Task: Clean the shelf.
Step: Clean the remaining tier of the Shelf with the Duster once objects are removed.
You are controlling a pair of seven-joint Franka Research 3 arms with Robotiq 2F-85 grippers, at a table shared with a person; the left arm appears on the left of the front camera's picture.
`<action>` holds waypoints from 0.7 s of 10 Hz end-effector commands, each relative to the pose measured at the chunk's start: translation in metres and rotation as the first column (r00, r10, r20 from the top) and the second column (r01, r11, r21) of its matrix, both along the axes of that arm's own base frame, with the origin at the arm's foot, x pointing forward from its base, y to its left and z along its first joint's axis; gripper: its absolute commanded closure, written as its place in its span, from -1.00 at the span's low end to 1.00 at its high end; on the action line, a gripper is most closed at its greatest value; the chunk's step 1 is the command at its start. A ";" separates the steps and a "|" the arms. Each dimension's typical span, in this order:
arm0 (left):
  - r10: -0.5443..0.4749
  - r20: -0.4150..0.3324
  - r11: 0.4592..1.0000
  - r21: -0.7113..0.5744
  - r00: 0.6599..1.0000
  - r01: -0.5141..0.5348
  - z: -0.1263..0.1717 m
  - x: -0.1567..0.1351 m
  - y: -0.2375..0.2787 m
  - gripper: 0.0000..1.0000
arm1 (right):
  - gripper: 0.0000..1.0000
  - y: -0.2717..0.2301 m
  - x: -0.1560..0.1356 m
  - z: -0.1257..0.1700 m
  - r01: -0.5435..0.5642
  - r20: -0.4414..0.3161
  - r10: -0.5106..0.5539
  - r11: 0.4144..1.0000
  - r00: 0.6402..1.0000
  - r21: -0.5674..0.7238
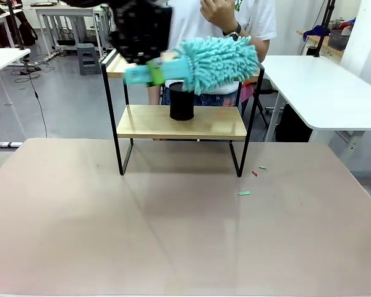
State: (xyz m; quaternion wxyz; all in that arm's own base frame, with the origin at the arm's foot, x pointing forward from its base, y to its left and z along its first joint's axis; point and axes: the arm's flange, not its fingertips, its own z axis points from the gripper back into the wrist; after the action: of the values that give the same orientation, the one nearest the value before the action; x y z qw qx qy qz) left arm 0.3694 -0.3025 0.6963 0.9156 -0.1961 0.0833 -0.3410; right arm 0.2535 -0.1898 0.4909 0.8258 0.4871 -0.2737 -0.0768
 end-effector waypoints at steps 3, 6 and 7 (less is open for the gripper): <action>-0.309 -0.133 0.950 -0.091 0.942 0.299 0.010 -0.056 0.088 0.74 | -1.00 0.000 0.003 0.003 -0.004 0.033 0.004 1.000 0.999 0.003; -0.251 -0.106 0.958 -0.171 0.962 0.232 0.014 -0.067 0.126 0.74 | -1.00 0.000 0.003 0.003 -0.004 0.033 0.004 1.000 0.999 0.003; -0.161 -0.079 0.962 -0.236 0.984 0.139 0.022 -0.068 0.155 0.74 | -1.00 0.000 0.003 0.003 -0.004 0.033 0.004 1.000 0.999 0.003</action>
State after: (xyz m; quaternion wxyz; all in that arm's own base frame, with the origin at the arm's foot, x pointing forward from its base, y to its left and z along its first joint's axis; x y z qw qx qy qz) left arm 0.3079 -0.1656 0.7226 0.8498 -0.2697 0.1391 -0.4310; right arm 0.2532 -0.1899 0.4909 0.8257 0.4872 -0.2737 -0.0768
